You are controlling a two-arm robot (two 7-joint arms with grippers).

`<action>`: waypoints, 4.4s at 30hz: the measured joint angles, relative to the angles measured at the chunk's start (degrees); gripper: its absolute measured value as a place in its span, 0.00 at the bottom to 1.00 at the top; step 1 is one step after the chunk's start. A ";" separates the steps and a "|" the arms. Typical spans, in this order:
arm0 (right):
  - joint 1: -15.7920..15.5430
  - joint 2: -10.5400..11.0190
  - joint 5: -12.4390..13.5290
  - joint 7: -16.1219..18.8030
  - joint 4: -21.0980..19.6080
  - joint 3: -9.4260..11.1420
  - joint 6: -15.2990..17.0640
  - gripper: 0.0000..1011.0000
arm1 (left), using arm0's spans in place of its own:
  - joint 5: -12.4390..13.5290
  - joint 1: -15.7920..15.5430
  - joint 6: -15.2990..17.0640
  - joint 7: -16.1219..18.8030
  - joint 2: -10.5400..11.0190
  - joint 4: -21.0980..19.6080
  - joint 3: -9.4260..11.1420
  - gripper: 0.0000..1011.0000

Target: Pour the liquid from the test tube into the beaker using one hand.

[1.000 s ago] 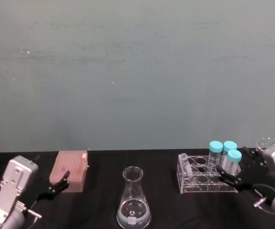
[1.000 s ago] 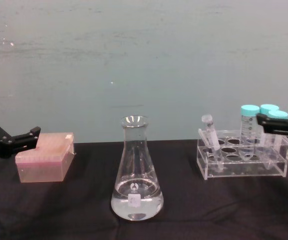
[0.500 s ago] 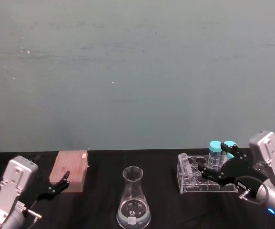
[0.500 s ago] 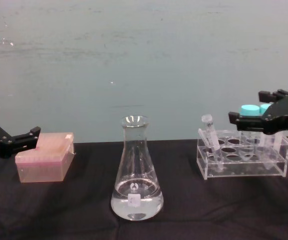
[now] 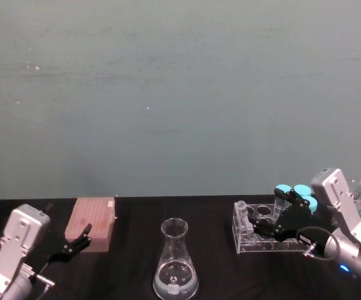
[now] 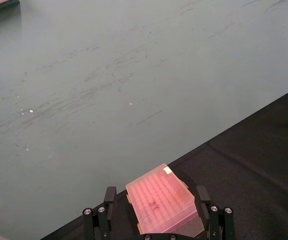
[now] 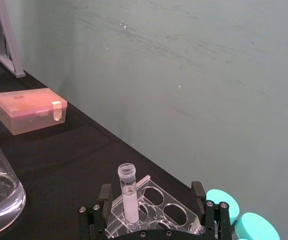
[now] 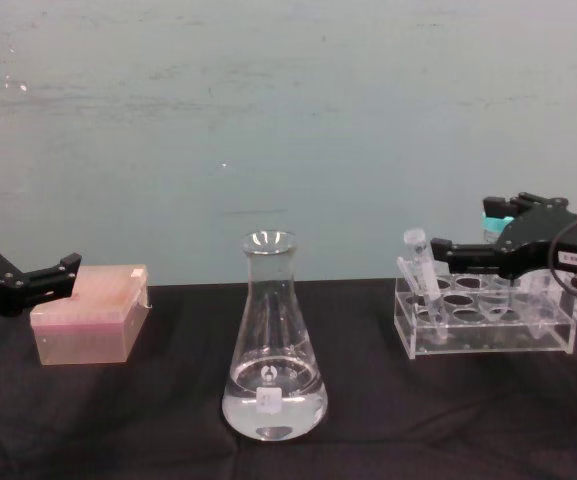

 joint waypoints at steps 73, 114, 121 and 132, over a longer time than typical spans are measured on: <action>12.53 -9.80 -8.51 11.18 25.47 1.83 -7.94 0.99 | 0.00 0.00 0.00 0.00 0.00 0.00 0.00 0.99; 12.40 -9.73 -8.82 11.10 25.12 1.94 -7.89 0.73 | 0.00 0.00 0.00 0.00 0.00 0.00 0.00 0.99; 12.40 -9.73 -8.82 11.10 25.12 1.94 -7.89 0.52 | 0.00 0.00 0.00 0.00 0.00 0.00 0.00 0.99; 12.39 -9.73 -8.83 11.10 25.12 1.94 -7.88 0.21 | 0.00 0.00 -0.01 0.00 0.00 0.00 0.00 0.99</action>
